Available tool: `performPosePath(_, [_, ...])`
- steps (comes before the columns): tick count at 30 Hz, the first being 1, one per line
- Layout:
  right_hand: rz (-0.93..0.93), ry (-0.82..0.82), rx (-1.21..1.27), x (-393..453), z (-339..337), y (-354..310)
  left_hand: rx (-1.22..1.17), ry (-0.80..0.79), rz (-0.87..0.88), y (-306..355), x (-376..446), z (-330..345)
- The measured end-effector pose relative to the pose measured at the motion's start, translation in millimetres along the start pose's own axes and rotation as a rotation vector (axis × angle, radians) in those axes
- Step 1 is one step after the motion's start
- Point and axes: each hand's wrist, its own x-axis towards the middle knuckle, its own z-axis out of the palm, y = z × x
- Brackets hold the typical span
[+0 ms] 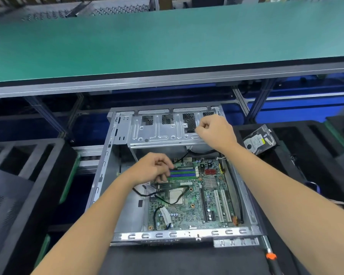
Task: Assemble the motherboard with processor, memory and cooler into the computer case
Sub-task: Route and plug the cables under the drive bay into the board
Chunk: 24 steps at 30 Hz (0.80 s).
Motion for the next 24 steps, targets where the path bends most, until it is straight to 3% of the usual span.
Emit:
performPosePath(2, [-0.006, 0.005, 0.001, 0, 0, -1, 0.376, 0.081, -0.053, -8, 0, -6])
performPosePath(4, [-0.009, 0.004, 0.001, -1, 0, -1, 0.636, 0.032, -0.129, -15, -3, -9])
performPosePath(10, [0.001, -0.009, -0.001, -1, -1, -1, 0.576, -0.002, -0.092, -18, -1, -3])
performPosePath(13, [0.011, -0.01, 0.011, -3, -4, -3, 0.491, -0.151, -0.088, -21, 1, 3])
performPosePath(19, [0.019, -0.035, 0.024, -5, -7, -5, 0.96, -0.2, 0.063, -17, 7, 25])
performPosePath(24, [0.019, -0.05, 0.03, -4, -8, -4, 1.046, -0.208, 0.171, -11, 9, 34])
